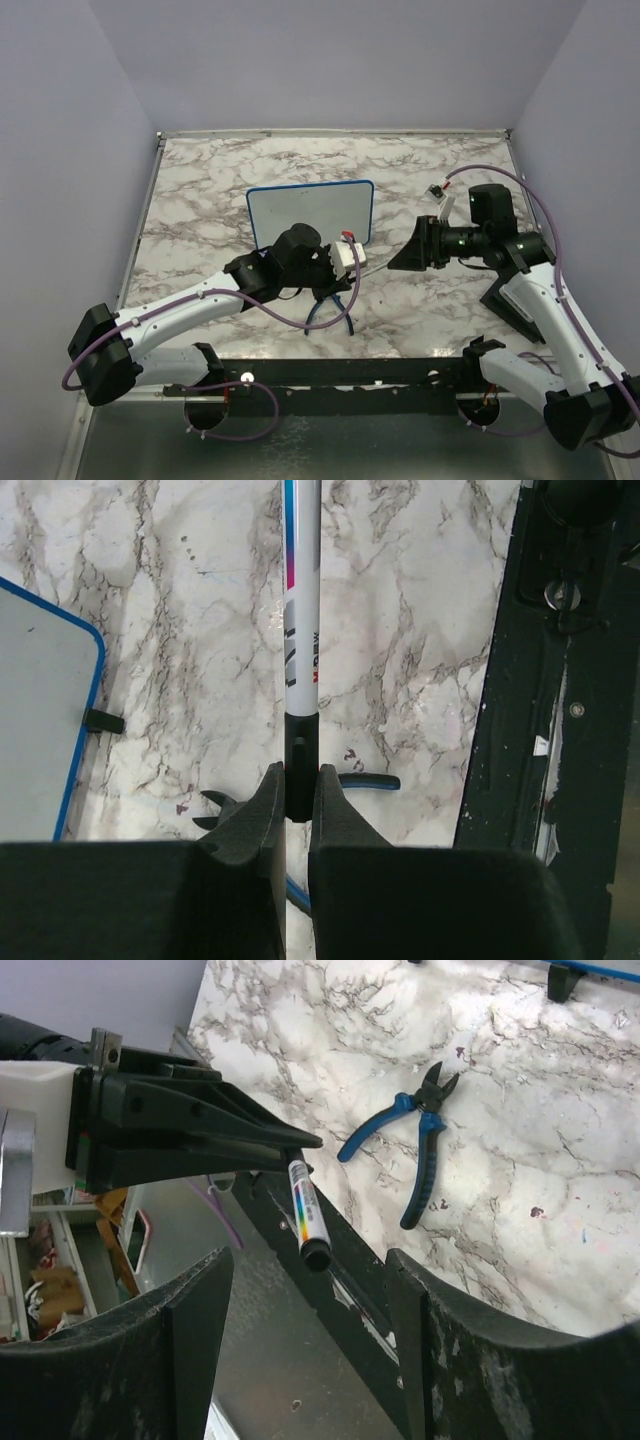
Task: Write a sentence on the whiteboard
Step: Open the whiteboard marker.
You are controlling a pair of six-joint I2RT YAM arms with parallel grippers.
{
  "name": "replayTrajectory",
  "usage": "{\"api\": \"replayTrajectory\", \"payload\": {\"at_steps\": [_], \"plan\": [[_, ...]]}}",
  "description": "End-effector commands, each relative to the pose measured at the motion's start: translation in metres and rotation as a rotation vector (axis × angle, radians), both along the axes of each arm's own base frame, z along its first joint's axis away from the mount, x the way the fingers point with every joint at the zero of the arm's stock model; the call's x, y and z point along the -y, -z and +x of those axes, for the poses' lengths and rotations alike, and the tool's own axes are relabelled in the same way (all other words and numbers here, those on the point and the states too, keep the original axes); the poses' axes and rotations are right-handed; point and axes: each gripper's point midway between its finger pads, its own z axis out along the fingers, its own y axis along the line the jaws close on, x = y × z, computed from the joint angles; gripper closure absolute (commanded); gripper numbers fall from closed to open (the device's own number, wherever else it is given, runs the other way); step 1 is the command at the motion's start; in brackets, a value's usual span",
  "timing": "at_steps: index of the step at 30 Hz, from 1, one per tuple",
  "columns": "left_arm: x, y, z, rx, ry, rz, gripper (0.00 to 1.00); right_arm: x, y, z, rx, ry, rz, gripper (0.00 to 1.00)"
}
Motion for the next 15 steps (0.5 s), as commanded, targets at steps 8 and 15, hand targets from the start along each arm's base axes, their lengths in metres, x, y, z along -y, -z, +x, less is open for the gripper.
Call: {"api": "replayTrajectory", "payload": {"at_steps": [8, 15], "plan": [[0.008, -0.003, -0.019, -0.02, 0.095, -0.032, 1.0, -0.021, 0.005, 0.002, -0.014, -0.093, 0.093, 0.45], [0.011, 0.001, -0.02, -0.036, 0.1, -0.026, 1.0, -0.032, 0.01, -0.009, -0.039, -0.14, 0.118, 0.48]]}}
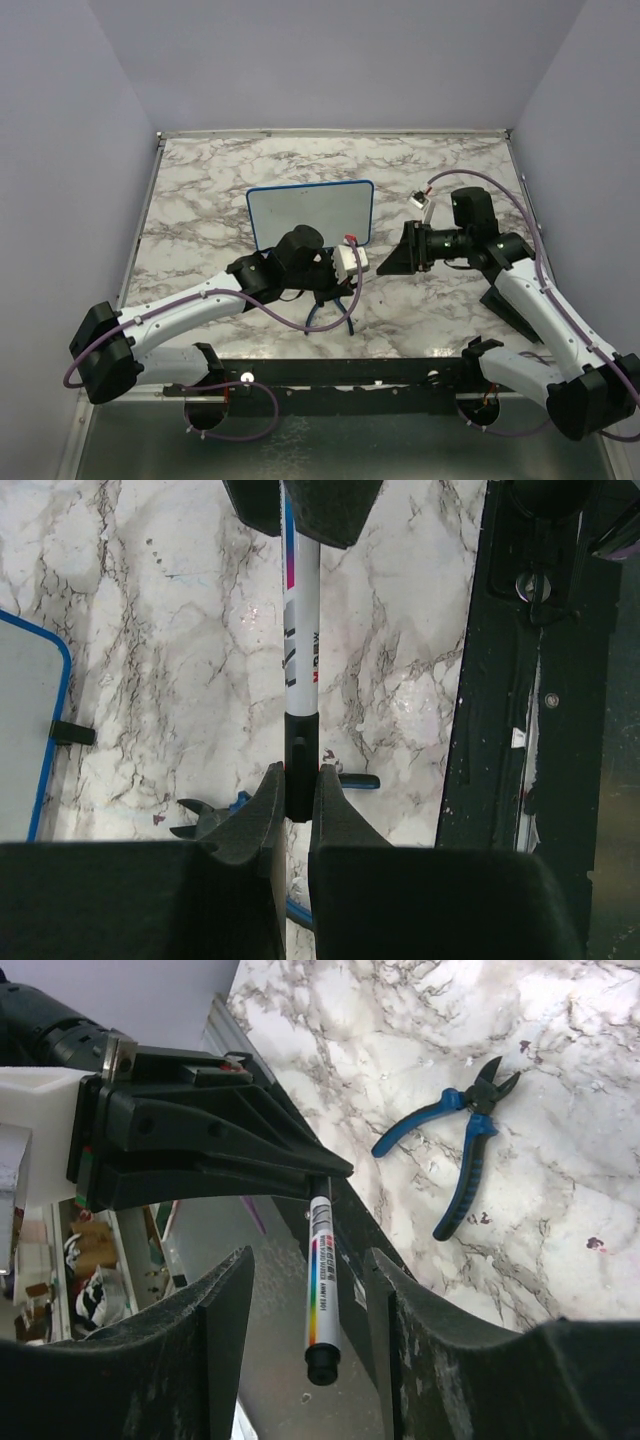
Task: Write a sentence on the whiteboard
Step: Open the whiteboard marker.
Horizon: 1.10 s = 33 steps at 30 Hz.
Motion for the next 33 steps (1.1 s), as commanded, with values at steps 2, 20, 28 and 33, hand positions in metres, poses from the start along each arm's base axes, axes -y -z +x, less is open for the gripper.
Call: {"api": "replayTrajectory", "payload": {"at_steps": [2, 20, 28, 33], "plan": [[0.006, -0.002, -0.007, -0.008, 0.044, -0.022, 1.0, -0.009, -0.006, -0.007, 0.002, -0.043, 0.059, 0.49], [0.005, 0.0, -0.007, -0.004, 0.038, -0.016, 1.0, -0.007, 0.011, -0.015, -0.03, -0.082, -0.002, 0.85], [0.002, -0.002, 0.006, -0.001, -0.052, -0.006, 0.56, -0.005, 0.01, -0.008, 0.018, -0.053, -0.02, 0.99], [-0.007, -0.009, 0.014, 0.039, -0.117, -0.013, 0.22, -0.003, 0.0, 0.007, 0.087, 0.023, -0.032, 0.99]]}}
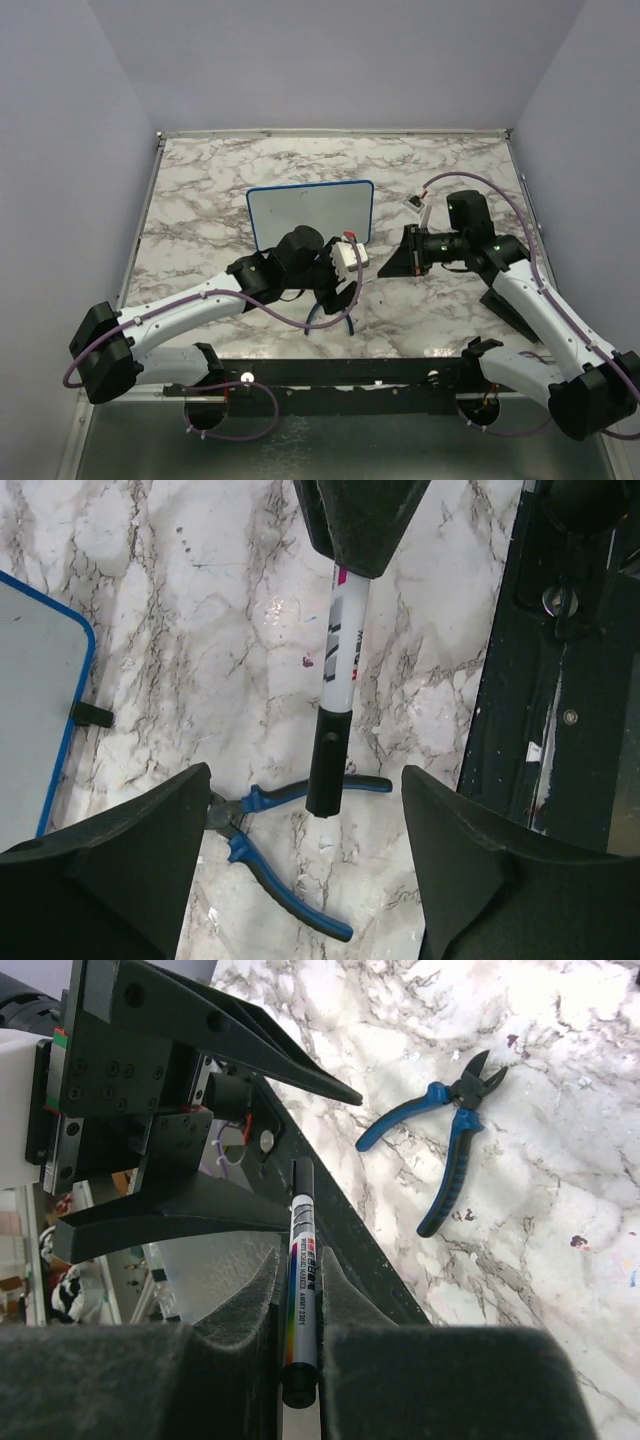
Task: Write a sentence on the whiteboard
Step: Open the whiteboard marker.
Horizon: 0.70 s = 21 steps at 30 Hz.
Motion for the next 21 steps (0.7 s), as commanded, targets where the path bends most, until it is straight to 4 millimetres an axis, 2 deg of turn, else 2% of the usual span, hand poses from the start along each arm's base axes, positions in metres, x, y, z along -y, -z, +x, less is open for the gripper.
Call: {"api": "replayTrajectory", "payload": {"at_steps": [1, 6, 10, 14, 21], "plan": [[-0.009, -0.014, 0.005, 0.063, -0.045, -0.028, 0.22, 0.0, -0.015, 0.014, 0.078, 0.06, -0.003, 0.99], [-0.014, -0.022, -0.004, 0.09, -0.005, -0.061, 0.26, -0.005, -0.025, 0.008, 0.062, -0.015, 0.021, 0.99], [-0.005, -0.019, -0.01, 0.044, 0.036, -0.062, 0.32, -0.006, -0.024, 0.006, 0.038, -0.051, 0.015, 0.99], [0.001, -0.014, -0.004, 0.045, 0.027, -0.039, 0.34, -0.007, -0.022, 0.002, 0.022, -0.073, 0.018, 0.99], [0.008, -0.022, -0.005, 0.047, 0.044, -0.068, 0.47, -0.006, -0.016, -0.007, -0.009, -0.114, 0.021, 0.99]]}}
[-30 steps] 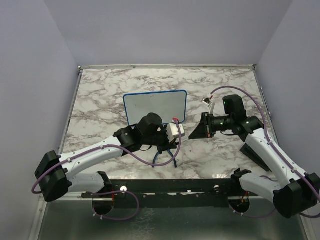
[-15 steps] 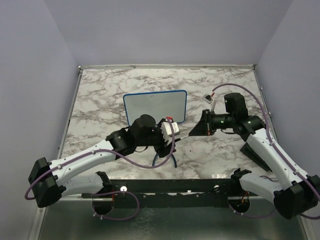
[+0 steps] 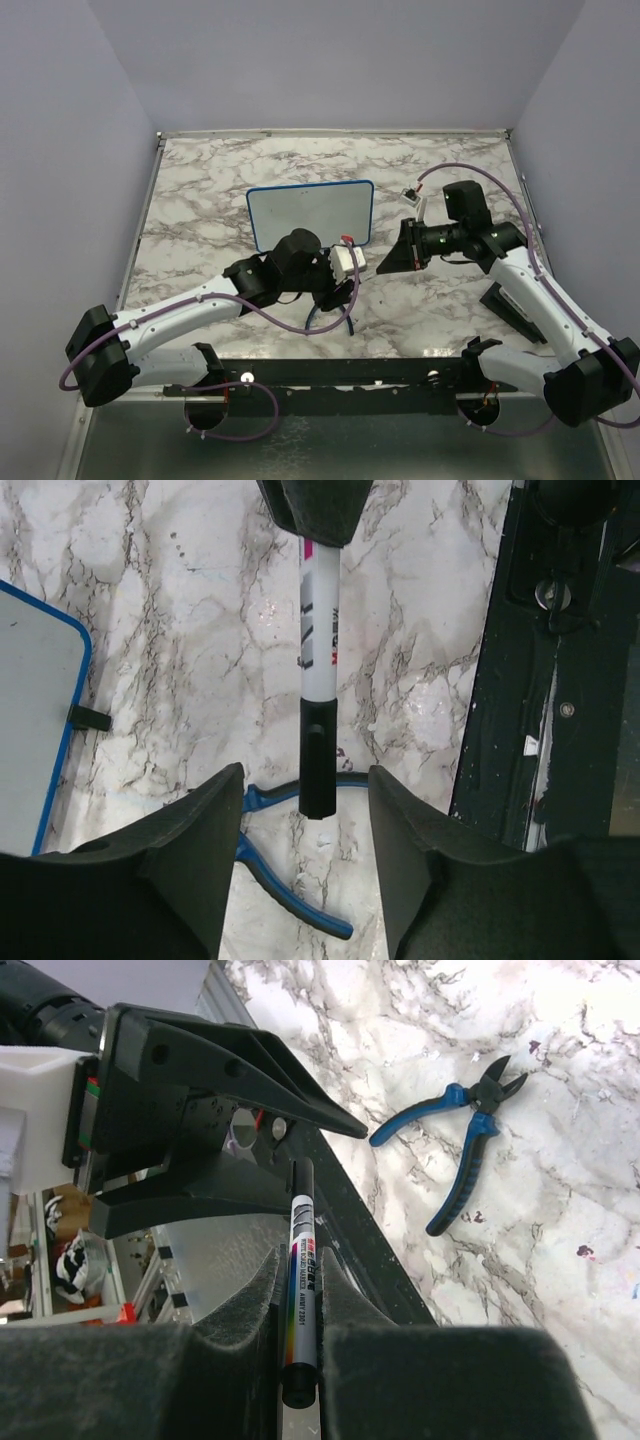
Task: Write a sentence on the whiteboard
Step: Open the whiteboard marker.
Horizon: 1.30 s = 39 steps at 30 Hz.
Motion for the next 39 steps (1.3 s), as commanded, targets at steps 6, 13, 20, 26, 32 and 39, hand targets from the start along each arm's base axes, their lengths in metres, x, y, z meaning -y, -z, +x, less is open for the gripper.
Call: {"api": "replayTrajectory", "payload": {"at_steps": [6, 13, 20, 26, 32, 39], "plan": [[0.019, -0.022, -0.005, -0.005, 0.066, -0.071, 0.58, -0.001, 0.001, -0.013, -0.034, -0.071, 0.004, 0.99], [0.022, -0.014, -0.011, -0.029, 0.082, -0.061, 0.79, -0.001, -0.002, -0.013, -0.025, -0.076, 0.005, 0.99], [0.013, -0.003, -0.017, -0.01, 0.071, -0.037, 1.0, 0.004, -0.013, -0.011, 0.016, -0.049, -0.025, 0.99], [-0.002, 0.014, -0.022, -0.015, 0.042, -0.001, 1.0, 0.016, -0.011, -0.01, 0.034, 0.012, -0.111, 1.0], [-0.017, 0.024, -0.016, 0.02, -0.007, 0.042, 1.0, 0.026, -0.013, -0.008, 0.058, 0.04, -0.175, 0.99], [-0.023, 0.028, -0.016, 0.028, -0.016, 0.064, 1.0, 0.032, -0.022, -0.004, 0.098, 0.072, -0.211, 0.99]]}}
